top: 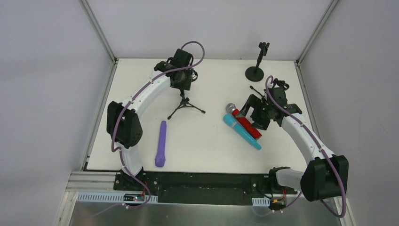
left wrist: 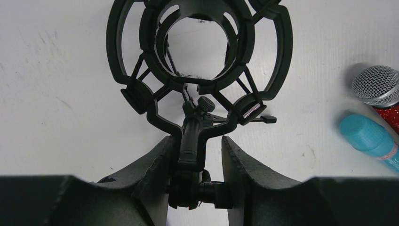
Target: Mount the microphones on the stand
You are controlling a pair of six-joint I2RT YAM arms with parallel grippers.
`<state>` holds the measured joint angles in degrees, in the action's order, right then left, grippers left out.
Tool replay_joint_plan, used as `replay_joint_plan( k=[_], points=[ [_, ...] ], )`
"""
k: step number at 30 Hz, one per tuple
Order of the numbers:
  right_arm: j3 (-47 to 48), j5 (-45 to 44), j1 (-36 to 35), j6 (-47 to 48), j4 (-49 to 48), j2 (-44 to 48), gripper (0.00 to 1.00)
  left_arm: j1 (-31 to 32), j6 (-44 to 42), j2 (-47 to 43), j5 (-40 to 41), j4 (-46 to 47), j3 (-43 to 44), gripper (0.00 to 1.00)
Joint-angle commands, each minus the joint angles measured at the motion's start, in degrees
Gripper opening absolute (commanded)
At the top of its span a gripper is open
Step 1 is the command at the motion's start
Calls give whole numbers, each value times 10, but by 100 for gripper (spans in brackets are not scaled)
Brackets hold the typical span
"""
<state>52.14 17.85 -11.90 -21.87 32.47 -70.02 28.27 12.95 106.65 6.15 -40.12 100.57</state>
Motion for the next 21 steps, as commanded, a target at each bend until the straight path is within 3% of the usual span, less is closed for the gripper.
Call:
replay_joint_plan(
  k=[1,12,21],
  points=[
    [18,-12,-3,11,13,2,99,35,34,-17,10,-22,23,0],
    [18,-25,-6,16,18,2,99,93,37,-22,77,-58,32,0],
    [25,-34,-10,23,23,-8,99,167,46,-8,197,-88,23,0]
  ],
)
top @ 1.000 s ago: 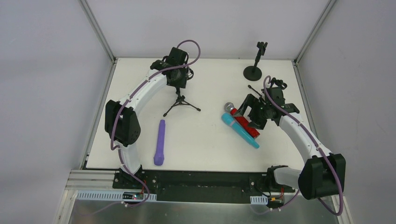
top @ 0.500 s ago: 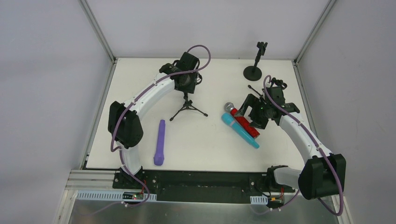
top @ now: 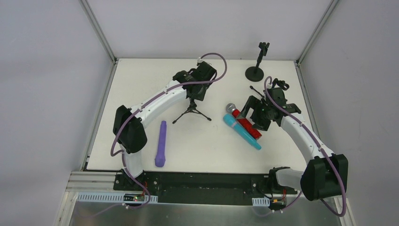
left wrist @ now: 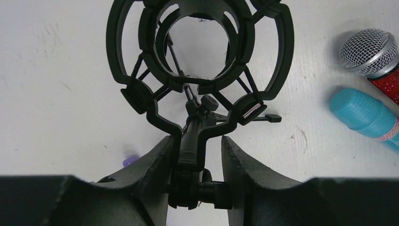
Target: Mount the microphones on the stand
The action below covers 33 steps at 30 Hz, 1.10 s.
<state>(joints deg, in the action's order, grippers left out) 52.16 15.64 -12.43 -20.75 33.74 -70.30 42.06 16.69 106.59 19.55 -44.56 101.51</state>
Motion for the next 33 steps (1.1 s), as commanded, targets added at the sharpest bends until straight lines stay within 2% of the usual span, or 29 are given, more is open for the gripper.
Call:
replay_joint_plan(
  k=[1,20,33],
  points=[
    [24,-13,-6,13,11,-5,99,32,10,-3,62,-45,16,0],
    [33,-12,-12,17,31,-2,99,32,39,-36,-74,-49,17,0],
    [38,-23,-19,16,36,-6,99,52,54,-44,-82,-47,10,0]
  ],
)
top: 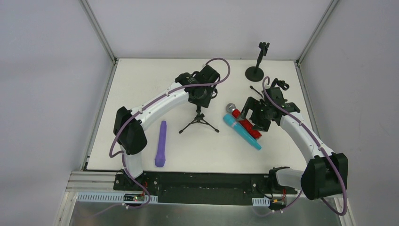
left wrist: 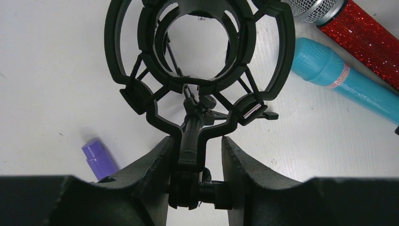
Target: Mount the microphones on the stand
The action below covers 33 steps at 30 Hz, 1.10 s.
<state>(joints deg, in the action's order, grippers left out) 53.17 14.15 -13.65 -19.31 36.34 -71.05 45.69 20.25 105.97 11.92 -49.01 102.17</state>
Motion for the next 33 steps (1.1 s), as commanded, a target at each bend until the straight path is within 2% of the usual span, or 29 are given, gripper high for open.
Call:
replay_joint_plan(
  k=[1,4,5,8,9,12,15,21,26,29,33],
  points=[
    [28,-9,-7,2,10,1,99,18,22,-38,-8,-1,2,0],
    [26,-12,-8,2,12,1,99,23,18,-40,-18,10,-6,1],
    [26,-14,-8,3,14,3,99,25,12,-42,-18,14,-10,7],
    [23,-19,-9,6,16,9,99,33,-6,-55,-2,29,-24,31],
    [21,-22,-9,6,17,12,99,37,-10,-61,7,37,-32,46],
    [19,-24,-9,7,17,12,99,44,-18,-81,31,56,-51,80],
    [19,-22,-10,7,16,11,99,50,-25,-96,50,66,-60,97],
    [27,-18,-11,3,15,14,99,51,-47,-128,83,82,-66,99],
    [53,-60,-42,9,36,8,99,44,-79,-164,58,118,-79,99],
    [72,-79,-66,11,46,-2,99,6,-76,-183,7,135,-87,99],
    [90,-88,-87,9,45,-10,99,-81,-35,-202,-90,154,-99,99]
  ],
)
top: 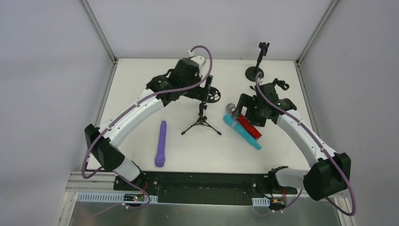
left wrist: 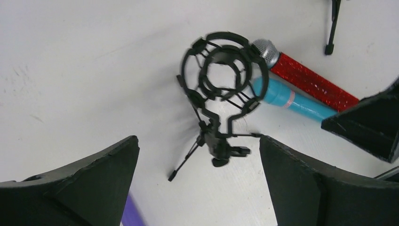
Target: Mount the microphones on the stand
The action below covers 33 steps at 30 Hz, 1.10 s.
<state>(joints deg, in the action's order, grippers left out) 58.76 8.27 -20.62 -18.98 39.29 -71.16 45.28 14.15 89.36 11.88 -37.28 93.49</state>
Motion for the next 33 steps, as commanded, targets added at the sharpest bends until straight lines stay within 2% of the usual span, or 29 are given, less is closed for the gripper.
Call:
replay_joint_plan(
  k=[1,9,16,19,26,33],
  points=[
    [40,-31,-22,5,16,-13,99,-99,38,-39,-109,43,-15,99],
    [83,-53,-52,3,19,-48,99,-255,119,-46,-207,74,-45,99],
    [159,-125,-86,6,46,-121,99,-391,238,12,-382,128,-75,99],
    [199,-156,-104,9,60,-163,99,-413,231,38,-394,138,-75,95],
    [283,-225,-135,10,93,-242,99,-421,215,42,-390,138,-77,96],
    [314,-222,-142,4,90,-269,99,-419,198,34,-392,139,-77,98]
  ],
)
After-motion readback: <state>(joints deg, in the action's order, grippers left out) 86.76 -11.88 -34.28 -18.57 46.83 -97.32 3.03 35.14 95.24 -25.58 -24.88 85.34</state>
